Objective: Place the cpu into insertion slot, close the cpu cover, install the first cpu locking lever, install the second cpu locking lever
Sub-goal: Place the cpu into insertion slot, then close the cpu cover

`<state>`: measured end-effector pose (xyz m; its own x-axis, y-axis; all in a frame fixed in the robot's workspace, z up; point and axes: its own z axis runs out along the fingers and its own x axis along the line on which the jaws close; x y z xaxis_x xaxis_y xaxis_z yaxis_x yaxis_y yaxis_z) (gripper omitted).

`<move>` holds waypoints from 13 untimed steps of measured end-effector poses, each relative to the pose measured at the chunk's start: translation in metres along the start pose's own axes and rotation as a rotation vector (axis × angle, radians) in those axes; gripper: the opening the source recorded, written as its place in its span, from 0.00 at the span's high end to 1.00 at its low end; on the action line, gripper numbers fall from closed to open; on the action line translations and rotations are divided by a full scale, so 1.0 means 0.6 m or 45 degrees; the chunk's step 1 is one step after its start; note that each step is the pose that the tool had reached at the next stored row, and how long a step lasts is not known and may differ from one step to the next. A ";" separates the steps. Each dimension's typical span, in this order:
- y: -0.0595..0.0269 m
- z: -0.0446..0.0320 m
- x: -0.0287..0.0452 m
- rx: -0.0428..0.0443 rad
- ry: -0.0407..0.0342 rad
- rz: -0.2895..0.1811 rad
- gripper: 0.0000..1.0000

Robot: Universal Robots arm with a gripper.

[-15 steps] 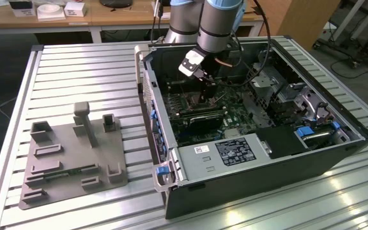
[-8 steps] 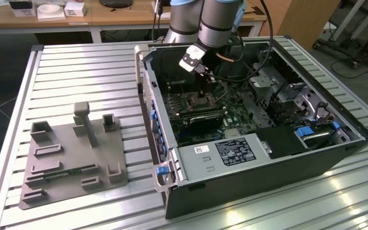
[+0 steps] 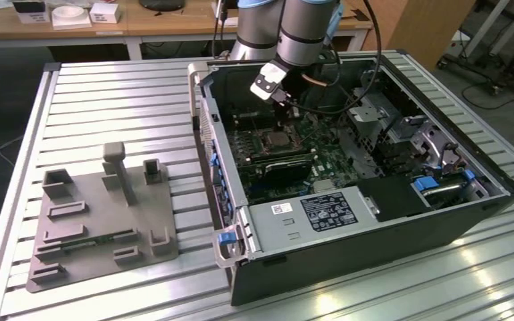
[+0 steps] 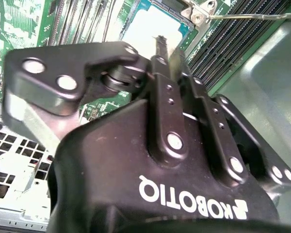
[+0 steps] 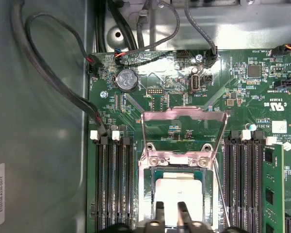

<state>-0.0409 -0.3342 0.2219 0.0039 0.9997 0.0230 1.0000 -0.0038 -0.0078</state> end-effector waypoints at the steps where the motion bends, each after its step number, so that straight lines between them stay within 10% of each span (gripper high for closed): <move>1: 0.000 0.000 0.000 0.000 -0.0001 0.000 0.81; 13: 0.000 -0.002 0.000 0.000 0.0000 0.000 0.90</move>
<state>-0.0409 -0.3342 0.2230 0.0039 0.9997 0.0229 1.0000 -0.0037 -0.0079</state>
